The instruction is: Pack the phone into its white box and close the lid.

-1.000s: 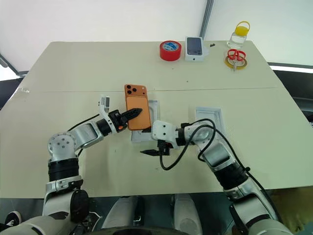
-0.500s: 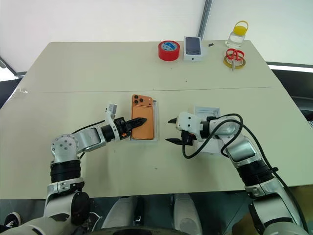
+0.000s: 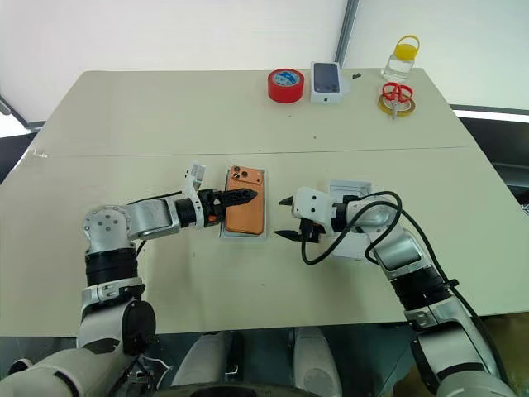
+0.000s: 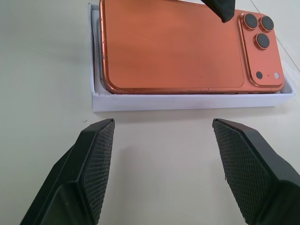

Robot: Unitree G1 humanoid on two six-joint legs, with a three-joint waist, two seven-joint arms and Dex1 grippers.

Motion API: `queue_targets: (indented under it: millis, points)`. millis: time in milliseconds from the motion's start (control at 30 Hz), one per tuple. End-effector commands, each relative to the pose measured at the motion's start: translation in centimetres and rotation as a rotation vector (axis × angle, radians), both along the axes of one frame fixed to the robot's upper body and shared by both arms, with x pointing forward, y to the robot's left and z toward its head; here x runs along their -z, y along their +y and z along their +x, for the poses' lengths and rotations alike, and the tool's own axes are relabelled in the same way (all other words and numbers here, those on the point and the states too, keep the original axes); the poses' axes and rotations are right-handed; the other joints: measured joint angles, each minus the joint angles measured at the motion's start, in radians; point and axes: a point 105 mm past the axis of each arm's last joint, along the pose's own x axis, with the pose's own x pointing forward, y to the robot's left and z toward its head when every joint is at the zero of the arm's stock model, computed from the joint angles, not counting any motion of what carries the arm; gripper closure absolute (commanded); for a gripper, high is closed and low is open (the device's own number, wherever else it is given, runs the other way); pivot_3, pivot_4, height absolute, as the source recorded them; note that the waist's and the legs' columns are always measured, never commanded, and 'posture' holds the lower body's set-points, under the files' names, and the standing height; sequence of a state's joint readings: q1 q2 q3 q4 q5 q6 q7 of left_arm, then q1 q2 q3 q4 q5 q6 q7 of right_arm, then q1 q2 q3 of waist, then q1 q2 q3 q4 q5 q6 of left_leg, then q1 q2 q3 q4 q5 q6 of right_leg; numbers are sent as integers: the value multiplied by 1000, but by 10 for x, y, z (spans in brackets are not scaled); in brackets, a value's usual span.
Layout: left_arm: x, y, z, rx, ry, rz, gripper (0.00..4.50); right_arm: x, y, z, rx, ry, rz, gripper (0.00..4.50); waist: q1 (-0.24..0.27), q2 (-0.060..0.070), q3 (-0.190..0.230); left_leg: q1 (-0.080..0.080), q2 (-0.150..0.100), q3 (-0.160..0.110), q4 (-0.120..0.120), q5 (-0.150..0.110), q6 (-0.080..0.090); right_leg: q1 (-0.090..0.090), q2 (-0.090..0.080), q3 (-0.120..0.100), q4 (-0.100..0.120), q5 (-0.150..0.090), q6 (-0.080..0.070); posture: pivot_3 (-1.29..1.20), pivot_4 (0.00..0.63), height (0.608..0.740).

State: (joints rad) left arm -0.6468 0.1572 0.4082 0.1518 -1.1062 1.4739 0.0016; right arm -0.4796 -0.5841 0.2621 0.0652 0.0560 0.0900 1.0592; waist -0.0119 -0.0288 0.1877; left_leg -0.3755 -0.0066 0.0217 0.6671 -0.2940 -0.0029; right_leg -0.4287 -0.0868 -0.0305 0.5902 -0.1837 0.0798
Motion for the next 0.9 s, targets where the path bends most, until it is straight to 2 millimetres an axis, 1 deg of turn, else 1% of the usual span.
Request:
queue_targets:
  millis: [33, 167, 267, 467, 600, 633, 667, 700, 767, 800, 833, 867, 900]
  points:
    - [-6, 5, -1, 3, -28, 51, 688, -13, 4, 4, -11, -54, 17, 996, 0, 0, 0, 0, 0, 0, 0, 0, 0, 0, 0, 0, 0, 0, 0, 0, 150, 739]
    - [-13, 8, -2, 6, -51, 63, 688, -12, 4, 5, -15, -58, 12, 996, 0, 0, 0, 0, 0, 0, 0, 0, 0, 0, 0, 0, 1, 0, 0, 0, 150, 739]
    - [-23, 18, -1, -6, -90, 102, 688, -12, 6, 5, -18, -69, 10, 996, -1, 0, 0, 0, 0, 0, 0, 0, 0, 0, 0, 0, 1, 0, 0, 0, 150, 739]
    - [-26, 34, -7, -11, -110, 142, 688, -11, 6, 6, -20, -70, 10, 996, 1, 0, 0, 0, 0, 0, 0, 0, -1, 0, -1, 0, 1, 0, 0, 0, 150, 739]
    - [-39, 50, -3, -51, -276, 251, 688, -14, 5, 10, -8, -87, 17, 996, 0, 0, 0, 0, 0, 0, 0, 1, -2, 0, -1, 0, 1, 0, 0, 0, 150, 739]
    - [-40, 57, 1, -79, -318, 290, 688, -15, 3, 14, 6, -103, 16, 996, 0, 0, 0, 0, 0, 0, 0, 1, -2, 0, -1, 0, 1, 0, 0, 0, 150, 739]
    - [-41, 63, 6, -99, -362, 323, 1262, -16, 1, 17, 22, -119, 12, 1607, 0, 0, 0, 0, 0, 0, -1, 1, -3, -1, -1, 0, 1, -1, -1, 0, 150, 739]
    - [-40, 71, 12, -121, -428, 397, 1512, -17, -1, 22, 39, -144, 2, 1849, 0, 0, 0, 0, 0, 0, -1, 2, -4, -1, -1, 0, 1, -2, -3, 0, 150, 739]
    - [-39, 81, 20, -140, -531, 496, 2514, -19, -5, 28, 62, -173, -11, 2874, 0, 1, 0, 1, 0, 1, -1, 2, -4, -1, -1, 0, 1, -2, -4, 0, 150, 739]
    - [-39, 84, 25, -141, -609, 550, 2977, -19, -7, 32, 81, -186, -22, 3340, 0, 1, 0, 0, 0, 1, -1, 2, -4, -1, -1, 1, 1, -2, -4, 0, 150, 739]
    - [-38, 84, 26, -126, -660, 576, 3512, -19, -9, 36, 98, -201, -32, 3905, 1, 1, 0, 0, 0, 1, -1, 2, -4, -1, -1, 1, 1, -2, -4, 0, 150, 739]
    - [-30, 80, 22, -47, -711, 612, 3927, -19, -9, 41, 113, -223, -47, 4348, 2, 1, 0, 0, 0, 1, -1, 2, -3, -1, -1, 0, 0, -2, -4, 0, 150, 739]
    - [-22, 77, 17, 24, -761, 641, 4446, -19, -10, 45, 125, -242, -58, 4500, 1, 1, 0, 0, 0, 1, -1, 2, -3, -1, -1, 1, 0, -2, -4, 0, 150, 739]
